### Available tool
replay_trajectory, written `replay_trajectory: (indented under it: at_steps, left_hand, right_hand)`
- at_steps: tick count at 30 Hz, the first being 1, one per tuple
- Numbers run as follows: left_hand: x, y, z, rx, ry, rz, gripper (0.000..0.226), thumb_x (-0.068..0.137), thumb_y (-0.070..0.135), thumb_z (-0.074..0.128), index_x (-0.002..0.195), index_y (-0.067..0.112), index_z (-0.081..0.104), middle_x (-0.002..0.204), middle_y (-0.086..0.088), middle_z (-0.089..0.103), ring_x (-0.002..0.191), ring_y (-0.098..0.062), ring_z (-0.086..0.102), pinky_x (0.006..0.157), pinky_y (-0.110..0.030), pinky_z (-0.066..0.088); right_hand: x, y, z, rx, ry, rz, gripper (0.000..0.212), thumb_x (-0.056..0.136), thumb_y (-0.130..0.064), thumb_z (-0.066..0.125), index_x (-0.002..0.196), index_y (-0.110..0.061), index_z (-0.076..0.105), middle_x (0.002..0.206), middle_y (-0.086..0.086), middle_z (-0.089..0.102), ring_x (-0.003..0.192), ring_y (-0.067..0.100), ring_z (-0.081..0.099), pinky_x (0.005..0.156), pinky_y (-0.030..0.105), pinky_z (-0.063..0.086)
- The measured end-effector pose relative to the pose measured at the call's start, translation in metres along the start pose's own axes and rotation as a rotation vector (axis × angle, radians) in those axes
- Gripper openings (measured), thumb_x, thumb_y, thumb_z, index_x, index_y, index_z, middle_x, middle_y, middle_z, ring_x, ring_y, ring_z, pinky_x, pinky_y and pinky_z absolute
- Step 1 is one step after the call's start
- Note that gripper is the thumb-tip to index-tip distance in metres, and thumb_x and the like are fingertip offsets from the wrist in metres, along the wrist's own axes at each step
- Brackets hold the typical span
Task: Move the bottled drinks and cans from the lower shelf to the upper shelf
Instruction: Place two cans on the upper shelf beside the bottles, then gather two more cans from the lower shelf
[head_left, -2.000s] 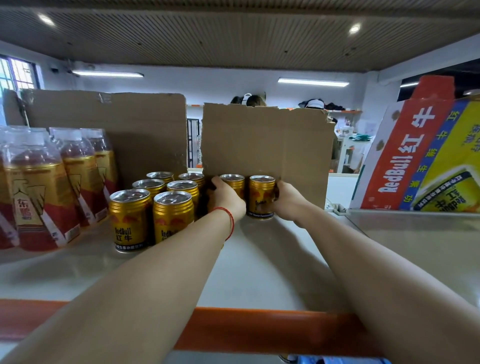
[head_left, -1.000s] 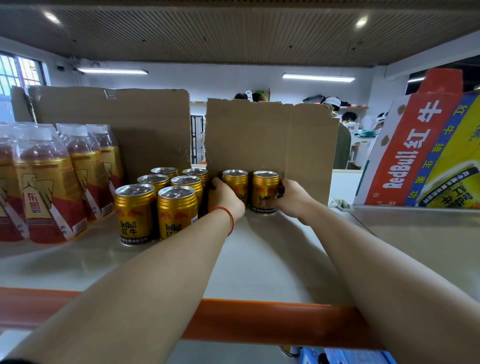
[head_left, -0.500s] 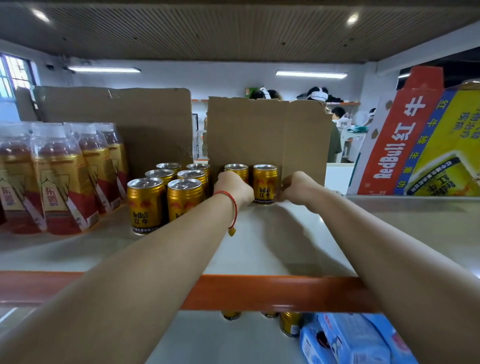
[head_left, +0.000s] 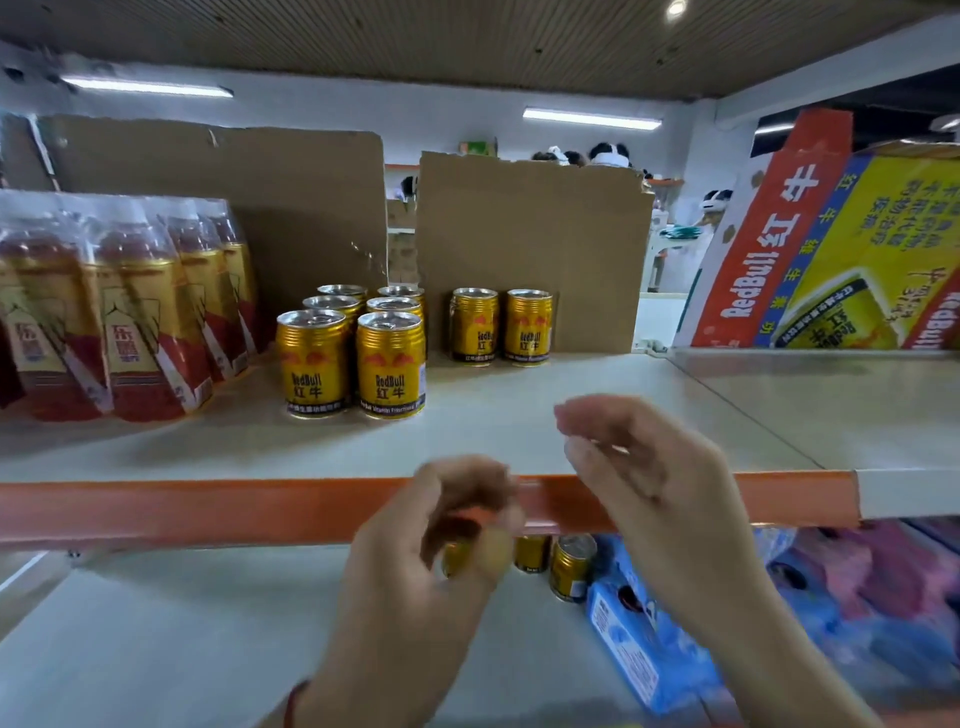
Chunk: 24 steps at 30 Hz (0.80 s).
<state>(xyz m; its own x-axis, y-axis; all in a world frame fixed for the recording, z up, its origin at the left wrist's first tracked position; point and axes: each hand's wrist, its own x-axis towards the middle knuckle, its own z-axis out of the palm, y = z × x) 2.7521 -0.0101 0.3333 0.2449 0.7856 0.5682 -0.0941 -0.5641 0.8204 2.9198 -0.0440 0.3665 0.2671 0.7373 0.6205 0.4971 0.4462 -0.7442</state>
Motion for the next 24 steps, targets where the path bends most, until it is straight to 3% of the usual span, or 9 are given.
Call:
replay_trajectory:
  at_steps: [4,9,13,17,20,24]
  left_hand:
    - [-0.044,-0.052,-0.005,0.044,-0.024,-0.152,0.021,0.070,0.033,0.072,0.091,0.034,0.073,0.086,0.002,0.075,0.077,-0.015,0.070,0.068,-0.016,0.052]
    - [-0.063,-0.072,-0.011,0.214,-0.084,-0.174,0.026,0.075,0.022,0.078,0.091,0.042,0.070,0.081,0.010,0.075,0.075,-0.012,0.070,0.068,-0.019,0.054]
    - [-0.009,0.001,-0.014,0.338,-0.128,0.176,0.013,0.081,0.040,0.065,0.089,0.030,0.070,0.084,0.014,0.071,0.075,-0.008,0.068,0.067,-0.017,0.052]
    - [0.102,0.073,-0.020,0.517,-0.058,0.419,0.014,0.088,0.034,0.068,0.098,0.024,0.071,0.082,0.013,0.071,0.077,-0.005,0.067,0.068,-0.018,0.052]
    - [0.193,0.081,-0.006,0.790,-0.124,0.335,0.023,0.085,0.034,0.074,0.103,0.020,0.071,0.090,0.005,0.073,0.081,-0.008,0.066,0.073,-0.022,0.051]
    - [0.278,0.034,0.018,1.189,-0.283,0.047,0.035,0.076,0.035,0.081,0.105,0.020,0.072,0.108,-0.002,0.070,0.095,-0.023,0.064,0.083,-0.035,0.054]
  right_hand:
    - [-0.074,0.014,0.019,-0.008,0.197,-0.119,0.012,0.087,-0.019,0.066,0.096,-0.028,0.068,0.094,-0.007,0.073,0.087,0.015,0.071,0.077,0.026,0.055]
    - [-0.113,0.046,0.038,-0.082,0.170,-0.077,0.013,0.088,-0.030,0.064,0.100,-0.034,0.064,0.095,-0.010,0.073,0.086,0.015,0.071,0.075,0.036,0.058]
    - [-0.097,0.029,0.024,-0.139,0.183,-0.085,0.016,0.086,-0.014,0.065,0.094,-0.027,0.068,0.093,-0.010,0.073,0.088,0.011,0.071,0.077,0.028,0.055]
    - [-0.031,-0.015,-0.006,-0.145,0.181,-0.229,0.008,0.090,-0.013,0.063,0.095,-0.014,0.069,0.093,-0.011,0.072,0.089,0.004,0.068,0.081,0.014,0.049]
    - [0.050,-0.021,-0.026,-0.171,0.144,-0.216,0.010,0.087,-0.007,0.065,0.096,-0.009,0.069,0.091,-0.004,0.072,0.087,0.009,0.067,0.083,0.023,0.053]
    - [0.153,0.010,-0.029,-0.424,0.042,-0.087,0.024,0.081,-0.021,0.067,0.102,-0.009,0.070,0.096,0.004,0.072,0.093,0.023,0.068,0.088,0.044,0.054]
